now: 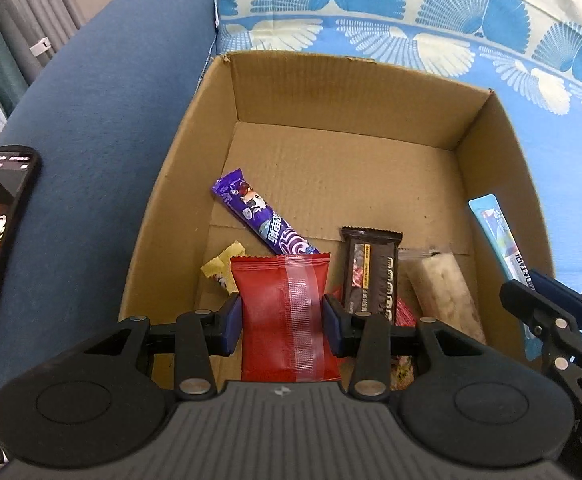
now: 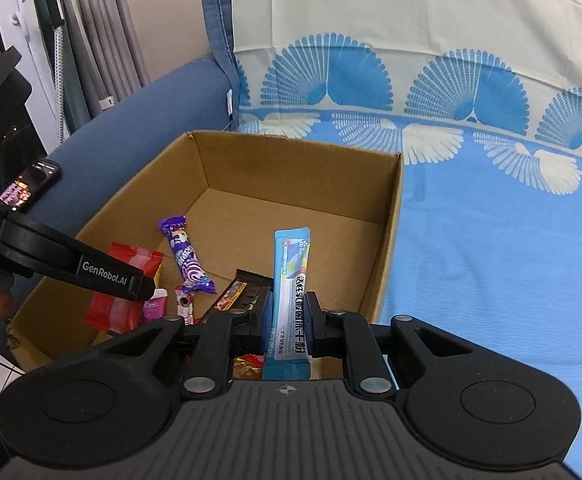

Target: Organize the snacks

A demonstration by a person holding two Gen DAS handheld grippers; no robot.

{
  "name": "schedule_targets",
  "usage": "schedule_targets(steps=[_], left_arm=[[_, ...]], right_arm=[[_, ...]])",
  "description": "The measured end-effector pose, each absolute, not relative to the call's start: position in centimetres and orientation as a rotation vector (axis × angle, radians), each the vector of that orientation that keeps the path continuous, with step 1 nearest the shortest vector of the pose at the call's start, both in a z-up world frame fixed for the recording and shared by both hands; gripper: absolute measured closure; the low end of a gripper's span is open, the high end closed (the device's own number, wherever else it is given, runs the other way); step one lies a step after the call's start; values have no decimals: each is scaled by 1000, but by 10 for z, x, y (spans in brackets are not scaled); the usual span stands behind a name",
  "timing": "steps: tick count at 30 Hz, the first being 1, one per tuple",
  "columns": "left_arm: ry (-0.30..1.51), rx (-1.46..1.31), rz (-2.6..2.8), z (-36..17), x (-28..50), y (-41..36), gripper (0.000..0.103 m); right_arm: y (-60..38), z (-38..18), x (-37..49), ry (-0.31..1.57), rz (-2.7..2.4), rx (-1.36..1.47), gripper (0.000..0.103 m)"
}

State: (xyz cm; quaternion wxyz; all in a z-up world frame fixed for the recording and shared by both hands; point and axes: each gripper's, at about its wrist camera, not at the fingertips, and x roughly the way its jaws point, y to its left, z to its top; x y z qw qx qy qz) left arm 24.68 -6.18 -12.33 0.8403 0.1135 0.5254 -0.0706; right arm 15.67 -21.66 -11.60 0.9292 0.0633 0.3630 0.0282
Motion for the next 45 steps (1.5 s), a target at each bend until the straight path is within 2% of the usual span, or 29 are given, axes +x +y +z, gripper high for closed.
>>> schedule_targets(steps=[16, 18, 19, 20, 21, 22, 28, 35, 45], left_arm=[[1131, 272, -124, -147, 274, -65, 54], [1112, 293, -104, -146, 275, -65, 29], [1100, 311, -90, -145, 276, -65, 2], [1079, 322, -79, -142, 277, -65, 1], [1049, 327, -75, -138, 274, -63, 1], [1031, 333, -74, -134, 272, -61, 1], [1024, 290, -77, -111, 243, -44, 0], [985, 247, -69, -74, 165, -30, 0], [899, 229, -84, -51, 63, -19, 0]], right_arm=[[-221, -137, 185, 779, 61, 137, 85], [-222, -138, 187, 783, 69, 142, 79], [-223, -138, 189, 781, 74, 148, 71], [-224, -136, 191, 776, 78, 157, 47], [-226, -135, 192, 769, 75, 166, 28], [-227, -132, 193, 757, 70, 172, 24], [-222, -112, 171, 727, 69, 178, 14], [-197, -85, 96, 701, 53, 169, 1], [-166, -60, 1, 631, -23, 82, 1]])
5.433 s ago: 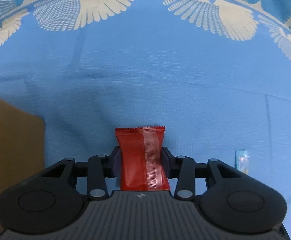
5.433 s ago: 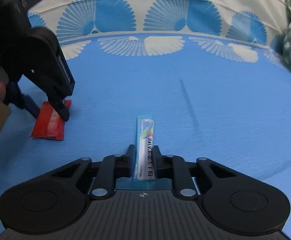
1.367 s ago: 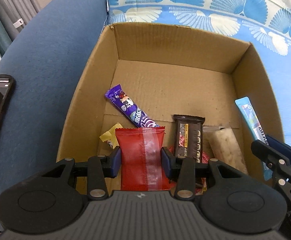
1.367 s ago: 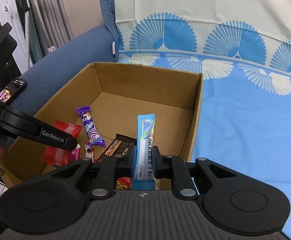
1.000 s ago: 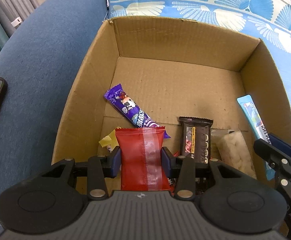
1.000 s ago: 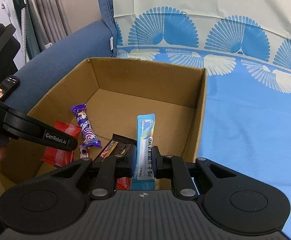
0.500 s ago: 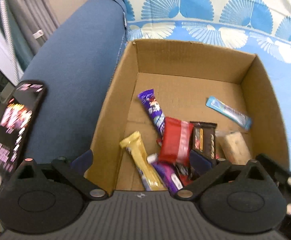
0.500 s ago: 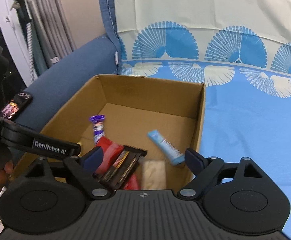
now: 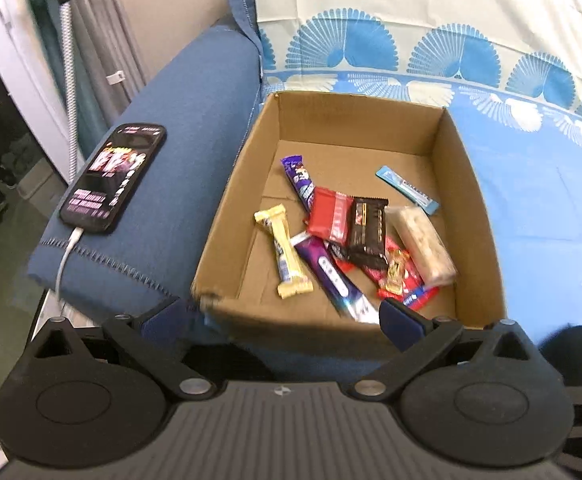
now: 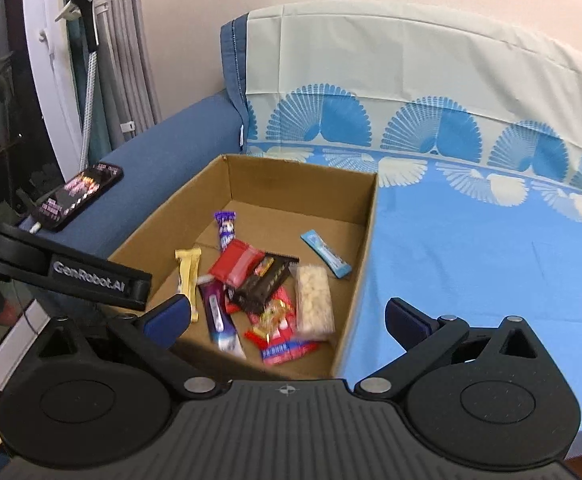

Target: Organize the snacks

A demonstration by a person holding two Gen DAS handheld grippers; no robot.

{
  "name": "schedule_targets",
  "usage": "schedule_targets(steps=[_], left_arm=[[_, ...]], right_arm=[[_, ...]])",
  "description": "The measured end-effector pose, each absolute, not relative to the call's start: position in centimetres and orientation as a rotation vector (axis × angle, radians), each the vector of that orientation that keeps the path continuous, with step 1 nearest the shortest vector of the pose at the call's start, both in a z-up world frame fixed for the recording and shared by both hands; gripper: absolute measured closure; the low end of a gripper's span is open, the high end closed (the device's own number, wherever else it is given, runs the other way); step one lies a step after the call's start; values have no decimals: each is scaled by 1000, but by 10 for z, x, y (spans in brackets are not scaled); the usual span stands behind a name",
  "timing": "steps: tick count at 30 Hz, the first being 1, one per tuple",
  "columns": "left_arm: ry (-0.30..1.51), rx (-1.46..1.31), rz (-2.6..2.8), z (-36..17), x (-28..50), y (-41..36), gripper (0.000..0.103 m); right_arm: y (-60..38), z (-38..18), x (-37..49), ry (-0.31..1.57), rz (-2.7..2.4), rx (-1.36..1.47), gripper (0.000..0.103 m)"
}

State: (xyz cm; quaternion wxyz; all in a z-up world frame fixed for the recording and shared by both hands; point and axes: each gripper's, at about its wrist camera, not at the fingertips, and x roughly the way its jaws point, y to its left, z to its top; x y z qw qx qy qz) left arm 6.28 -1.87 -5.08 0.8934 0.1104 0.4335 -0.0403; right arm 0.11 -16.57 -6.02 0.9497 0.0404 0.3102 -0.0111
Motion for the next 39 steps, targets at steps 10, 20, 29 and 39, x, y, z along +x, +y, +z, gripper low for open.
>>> schedule_targets(steps=[10, 20, 29, 39], left_arm=[[843, 240, -62, -46, 10, -11, 0], [810, 244, -54, -38, -9, -7, 0], [809, 251, -51, -39, -11, -5, 0], [813, 255, -48, -40, -10, -5, 0]], right_arm=[[-155, -50, -48, 571, -23, 40, 1], [-150, -41, -66, 526, -20, 18, 1], [-149, -40, -69, 522, -23, 15, 1], [-148, -41, -69, 525, -22, 14, 1]])
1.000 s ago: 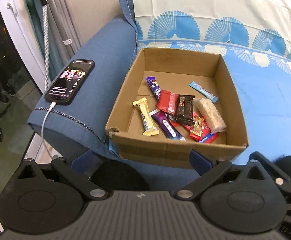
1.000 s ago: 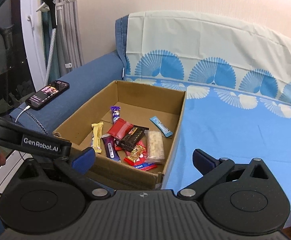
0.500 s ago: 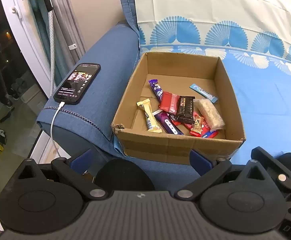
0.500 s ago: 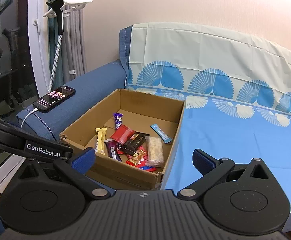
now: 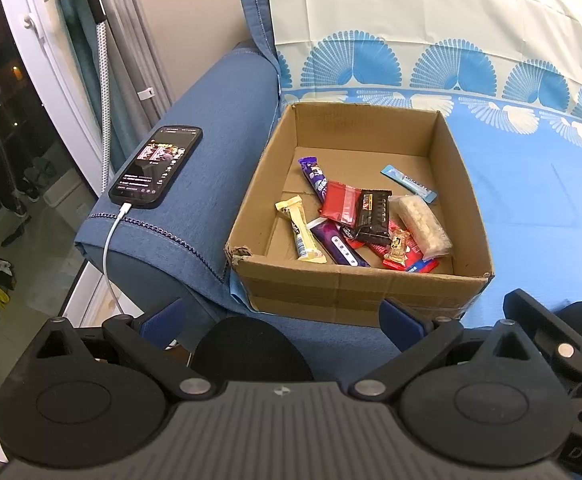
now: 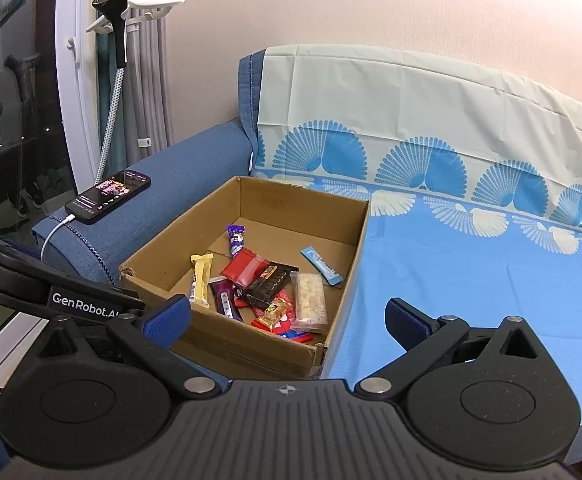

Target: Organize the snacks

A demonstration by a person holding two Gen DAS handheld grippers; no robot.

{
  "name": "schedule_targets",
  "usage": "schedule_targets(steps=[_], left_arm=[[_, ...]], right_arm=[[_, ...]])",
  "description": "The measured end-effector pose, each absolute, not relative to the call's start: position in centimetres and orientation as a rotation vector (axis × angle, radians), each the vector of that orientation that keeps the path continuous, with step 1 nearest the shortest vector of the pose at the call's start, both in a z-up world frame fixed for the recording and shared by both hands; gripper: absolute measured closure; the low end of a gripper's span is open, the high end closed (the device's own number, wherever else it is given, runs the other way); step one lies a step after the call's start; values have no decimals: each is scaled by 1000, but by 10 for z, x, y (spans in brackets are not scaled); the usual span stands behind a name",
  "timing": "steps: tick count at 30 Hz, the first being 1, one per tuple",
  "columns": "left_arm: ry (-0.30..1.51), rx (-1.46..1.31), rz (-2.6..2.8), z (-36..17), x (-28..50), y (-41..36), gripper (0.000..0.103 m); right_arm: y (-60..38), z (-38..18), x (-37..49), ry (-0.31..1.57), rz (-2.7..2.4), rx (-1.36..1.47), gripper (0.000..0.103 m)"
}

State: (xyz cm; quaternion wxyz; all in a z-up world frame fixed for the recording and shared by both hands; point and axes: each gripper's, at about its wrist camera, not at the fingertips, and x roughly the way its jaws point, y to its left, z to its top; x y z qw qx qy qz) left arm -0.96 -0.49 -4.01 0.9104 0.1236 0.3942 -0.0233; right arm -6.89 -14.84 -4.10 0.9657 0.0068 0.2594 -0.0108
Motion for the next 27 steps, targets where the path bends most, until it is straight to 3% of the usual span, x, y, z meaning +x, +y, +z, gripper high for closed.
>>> schedule_targets(steps=[27], left_arm=[[820, 258, -46, -41, -10, -4, 0]], right_arm=[[-147, -40, -68, 524, -23, 14, 1]])
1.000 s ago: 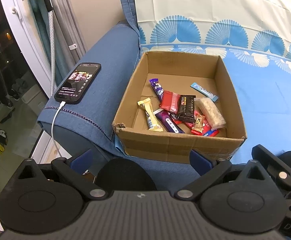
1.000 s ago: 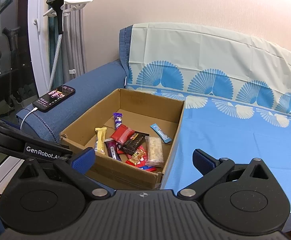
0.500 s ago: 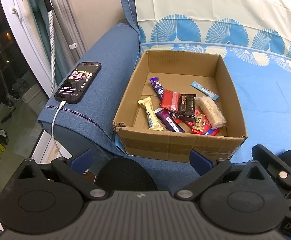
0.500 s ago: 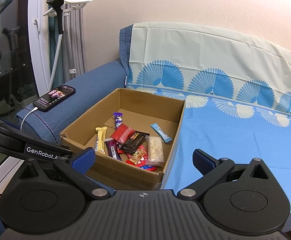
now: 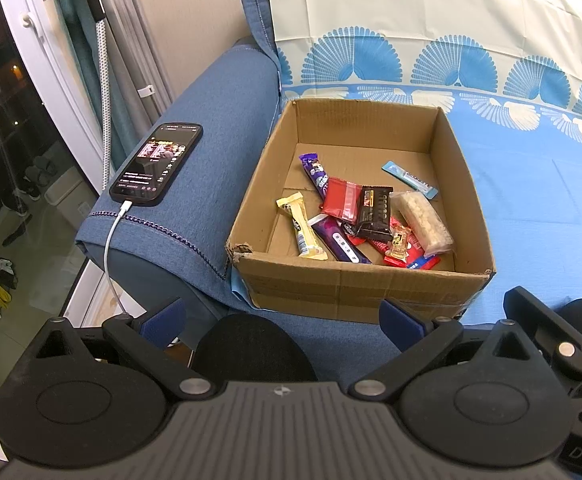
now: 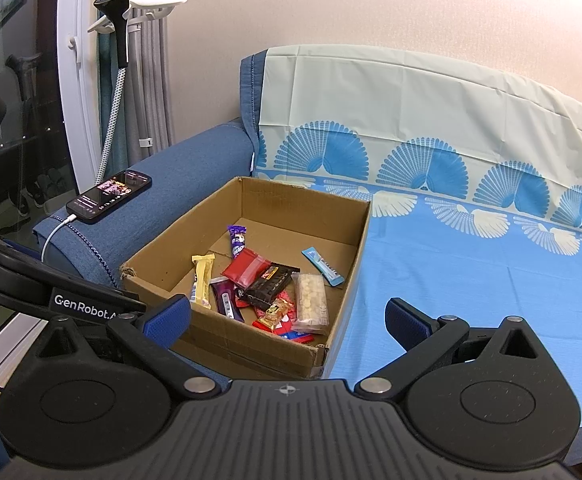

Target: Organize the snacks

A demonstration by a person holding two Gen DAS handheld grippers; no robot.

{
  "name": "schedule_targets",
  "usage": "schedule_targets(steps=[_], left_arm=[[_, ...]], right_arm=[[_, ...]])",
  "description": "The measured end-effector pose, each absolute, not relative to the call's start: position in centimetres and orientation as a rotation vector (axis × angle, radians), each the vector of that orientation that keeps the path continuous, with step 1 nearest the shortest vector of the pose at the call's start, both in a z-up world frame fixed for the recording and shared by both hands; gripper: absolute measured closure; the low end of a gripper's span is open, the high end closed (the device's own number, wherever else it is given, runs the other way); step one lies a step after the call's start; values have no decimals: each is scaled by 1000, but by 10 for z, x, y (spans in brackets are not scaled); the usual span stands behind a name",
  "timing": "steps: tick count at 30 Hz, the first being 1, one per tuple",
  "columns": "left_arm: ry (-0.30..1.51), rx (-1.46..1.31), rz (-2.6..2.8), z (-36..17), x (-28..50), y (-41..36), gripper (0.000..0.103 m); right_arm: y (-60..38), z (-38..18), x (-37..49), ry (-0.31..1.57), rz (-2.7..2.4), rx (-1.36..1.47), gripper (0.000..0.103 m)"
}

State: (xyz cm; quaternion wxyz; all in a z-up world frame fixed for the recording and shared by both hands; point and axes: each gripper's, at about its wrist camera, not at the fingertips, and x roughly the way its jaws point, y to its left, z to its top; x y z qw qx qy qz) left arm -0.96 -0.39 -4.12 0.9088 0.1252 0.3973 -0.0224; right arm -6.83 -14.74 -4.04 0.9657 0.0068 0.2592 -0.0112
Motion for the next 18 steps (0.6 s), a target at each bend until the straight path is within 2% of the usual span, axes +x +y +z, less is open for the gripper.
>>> schedule_targets(steps=[18], left_arm=[[825, 262, -44, -41, -9, -2, 0]], right_arm=[[-146, -40, -68, 525, -24, 14, 1]])
